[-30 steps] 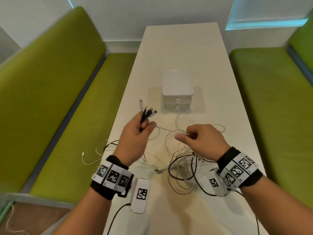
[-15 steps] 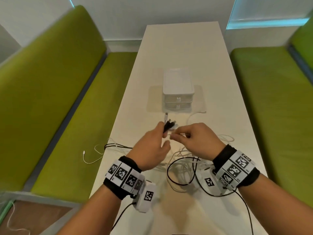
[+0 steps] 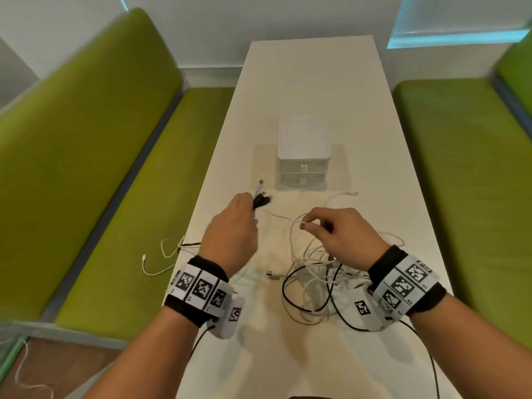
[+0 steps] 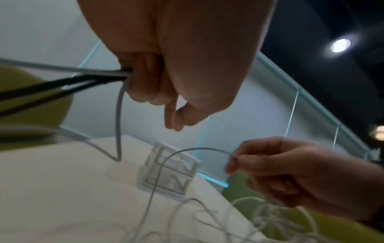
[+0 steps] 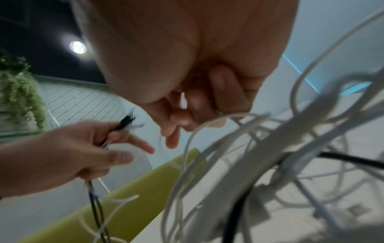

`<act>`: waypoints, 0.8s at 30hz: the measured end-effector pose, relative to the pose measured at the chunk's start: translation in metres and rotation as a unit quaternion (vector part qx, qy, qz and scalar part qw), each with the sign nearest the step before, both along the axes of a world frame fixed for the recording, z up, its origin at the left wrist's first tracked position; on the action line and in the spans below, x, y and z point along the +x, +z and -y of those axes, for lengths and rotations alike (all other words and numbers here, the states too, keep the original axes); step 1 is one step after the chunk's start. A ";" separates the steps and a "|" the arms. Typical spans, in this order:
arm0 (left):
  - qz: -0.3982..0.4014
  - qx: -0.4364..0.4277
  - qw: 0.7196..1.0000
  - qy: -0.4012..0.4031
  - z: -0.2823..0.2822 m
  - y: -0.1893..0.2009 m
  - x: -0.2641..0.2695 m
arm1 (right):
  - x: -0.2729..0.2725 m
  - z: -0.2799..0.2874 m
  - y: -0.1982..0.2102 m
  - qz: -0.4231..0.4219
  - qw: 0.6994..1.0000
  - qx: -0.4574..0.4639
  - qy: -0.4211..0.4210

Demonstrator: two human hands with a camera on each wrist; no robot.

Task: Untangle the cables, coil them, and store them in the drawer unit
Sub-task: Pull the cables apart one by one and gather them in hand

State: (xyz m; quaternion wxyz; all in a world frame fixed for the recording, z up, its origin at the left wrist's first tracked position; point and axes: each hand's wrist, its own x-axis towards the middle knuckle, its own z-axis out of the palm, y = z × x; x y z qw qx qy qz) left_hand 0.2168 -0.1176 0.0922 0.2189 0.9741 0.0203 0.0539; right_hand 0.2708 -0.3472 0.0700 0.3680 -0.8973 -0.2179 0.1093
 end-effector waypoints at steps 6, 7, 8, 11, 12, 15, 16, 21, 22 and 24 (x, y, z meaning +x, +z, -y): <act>-0.131 -0.191 0.966 -0.117 0.030 -0.008 -0.005 | -0.004 -0.013 -0.003 0.038 0.998 0.038 -0.025; -0.131 -0.208 0.962 -0.116 0.026 -0.008 -0.003 | -0.002 -0.011 -0.003 0.037 0.998 0.037 -0.036; -0.119 -0.219 0.962 -0.110 0.021 -0.007 -0.002 | -0.001 -0.008 -0.004 0.036 0.999 0.003 -0.040; -0.065 -0.275 0.957 -0.059 0.005 -0.004 -0.001 | -0.003 0.000 -0.005 0.026 0.989 -0.143 -0.026; -0.051 -0.292 0.955 -0.032 0.001 -0.004 -0.001 | -0.003 0.002 -0.006 0.022 0.988 -0.154 -0.019; -0.088 -0.162 0.983 0.007 -0.009 -0.007 0.001 | -0.002 0.006 -0.007 -0.038 0.999 -0.026 0.001; -0.116 -0.062 0.991 0.005 -0.009 -0.008 0.001 | -0.002 0.004 -0.008 -0.063 0.997 0.034 -0.003; -0.103 -0.068 0.991 -0.058 0.010 -0.008 -0.002 | -0.007 -0.013 -0.017 -0.012 1.000 0.016 -0.008; -0.107 -0.116 0.984 -0.079 0.016 -0.007 -0.004 | -0.007 -0.015 -0.017 -0.004 1.000 0.011 -0.005; -0.090 -0.187 0.975 -0.079 0.018 -0.011 -0.005 | -0.007 -0.016 -0.013 0.004 1.000 0.028 0.000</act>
